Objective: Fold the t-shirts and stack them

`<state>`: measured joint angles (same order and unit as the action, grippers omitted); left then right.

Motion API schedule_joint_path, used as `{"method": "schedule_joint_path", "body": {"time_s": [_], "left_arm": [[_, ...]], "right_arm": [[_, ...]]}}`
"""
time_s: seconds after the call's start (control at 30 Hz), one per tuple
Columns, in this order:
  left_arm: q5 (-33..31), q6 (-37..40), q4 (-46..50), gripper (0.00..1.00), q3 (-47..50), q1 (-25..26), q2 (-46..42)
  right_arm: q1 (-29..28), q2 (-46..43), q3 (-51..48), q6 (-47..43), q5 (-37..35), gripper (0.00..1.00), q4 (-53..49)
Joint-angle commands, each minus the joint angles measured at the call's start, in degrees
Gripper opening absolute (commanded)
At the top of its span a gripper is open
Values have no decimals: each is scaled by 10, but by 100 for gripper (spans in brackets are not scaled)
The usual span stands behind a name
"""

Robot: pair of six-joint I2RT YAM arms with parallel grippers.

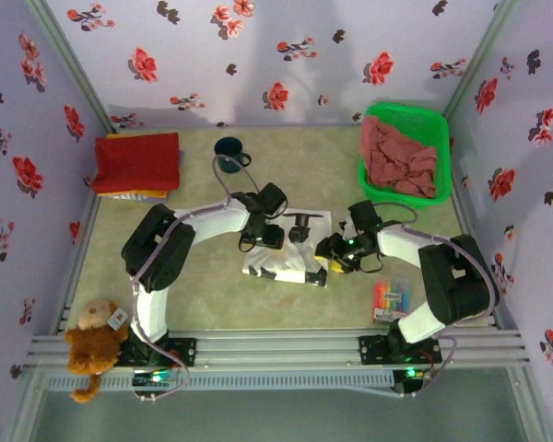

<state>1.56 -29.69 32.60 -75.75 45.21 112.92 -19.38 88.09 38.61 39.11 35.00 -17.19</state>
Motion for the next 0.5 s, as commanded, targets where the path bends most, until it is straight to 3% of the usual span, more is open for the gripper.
{"method": "schedule_joint_path", "body": {"time_s": [0.0,0.23,0.33,0.47], "left_arm": [[80,-12,-16,33,8,35,61],[78,-12,-11,0,5,35,55],[44,-5,10,0,1,33,30],[-64,23,106,0,-31,30,-10]], "right_arm": [[2,15,-16,-17,-27,54,-18],[16,-63,-3,-19,-32,54,-52],[29,-130,20,-24,-45,55,-100],[53,-202,59,-51,-73,56,-186]]}}
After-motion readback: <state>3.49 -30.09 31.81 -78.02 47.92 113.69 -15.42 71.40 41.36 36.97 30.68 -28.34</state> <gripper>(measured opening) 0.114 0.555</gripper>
